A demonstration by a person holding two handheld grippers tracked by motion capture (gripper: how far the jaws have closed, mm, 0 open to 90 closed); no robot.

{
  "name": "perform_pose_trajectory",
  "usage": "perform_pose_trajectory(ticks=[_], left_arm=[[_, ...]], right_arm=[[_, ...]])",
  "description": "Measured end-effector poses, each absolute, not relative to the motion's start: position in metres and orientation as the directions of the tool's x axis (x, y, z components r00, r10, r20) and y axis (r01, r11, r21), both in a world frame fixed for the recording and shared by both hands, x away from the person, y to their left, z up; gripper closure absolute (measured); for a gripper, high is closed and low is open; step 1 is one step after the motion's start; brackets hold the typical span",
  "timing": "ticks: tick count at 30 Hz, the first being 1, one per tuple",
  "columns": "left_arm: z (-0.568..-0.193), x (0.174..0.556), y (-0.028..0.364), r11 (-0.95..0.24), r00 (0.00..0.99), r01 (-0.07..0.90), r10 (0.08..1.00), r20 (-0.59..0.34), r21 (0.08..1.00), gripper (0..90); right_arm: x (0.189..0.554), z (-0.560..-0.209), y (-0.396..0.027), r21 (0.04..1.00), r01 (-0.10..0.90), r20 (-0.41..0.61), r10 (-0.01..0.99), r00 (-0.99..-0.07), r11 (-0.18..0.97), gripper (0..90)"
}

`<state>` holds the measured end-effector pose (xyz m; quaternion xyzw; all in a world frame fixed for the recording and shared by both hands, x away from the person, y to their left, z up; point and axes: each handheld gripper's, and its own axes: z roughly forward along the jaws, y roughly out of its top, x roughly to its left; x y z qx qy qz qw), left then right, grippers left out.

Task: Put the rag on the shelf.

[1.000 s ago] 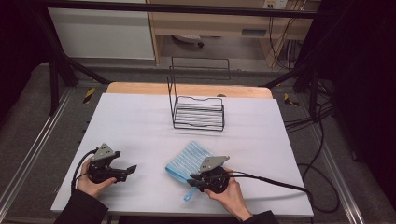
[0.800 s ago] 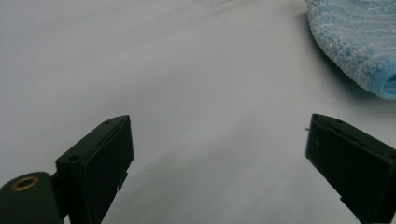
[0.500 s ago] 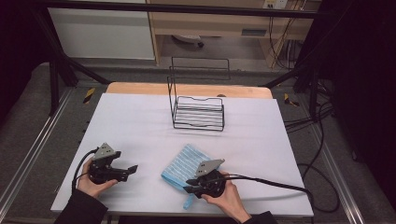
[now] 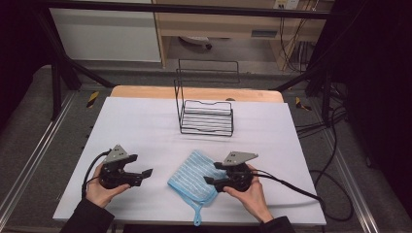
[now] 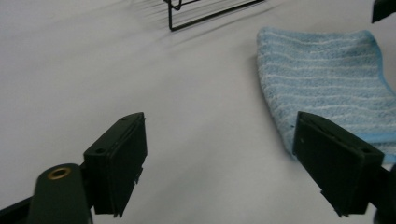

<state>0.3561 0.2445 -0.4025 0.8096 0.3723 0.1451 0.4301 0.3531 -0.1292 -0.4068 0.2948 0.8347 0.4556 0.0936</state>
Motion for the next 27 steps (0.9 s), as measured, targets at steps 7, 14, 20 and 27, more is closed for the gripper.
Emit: perform_pose_trajectory(ticks=[7, 14, 20, 27], left_arm=[[-0.399, 0.364, 0.214, -0.390, 0.701, 0.485, 0.708, -0.082, 0.783, 27.0], [-0.414, 0.369, 0.183, -0.426, 0.720, 0.530, 0.683, -0.124, 0.733, 38.8], [-0.432, 0.365, 0.173, -0.460, 0.728, 0.563, 0.669, -0.150, 0.686, 52.8], [-0.438, 0.361, 0.169, -0.481, 0.737, 0.567, 0.658, -0.152, 0.669, 63.1]], right_arm=[[0.373, -0.416, -0.150, 0.788, 0.489, 0.124, 0.681, -0.722, 0.375, 31.1], [0.376, -0.433, -0.161, 0.758, 0.556, 0.168, 0.721, -0.672, 0.342, 41.5], [0.377, -0.446, -0.158, 0.728, 0.603, 0.204, 0.735, -0.646, 0.327, 52.6], [0.376, -0.452, -0.155, 0.711, 0.619, 0.211, 0.738, -0.641, 0.335, 56.3]])
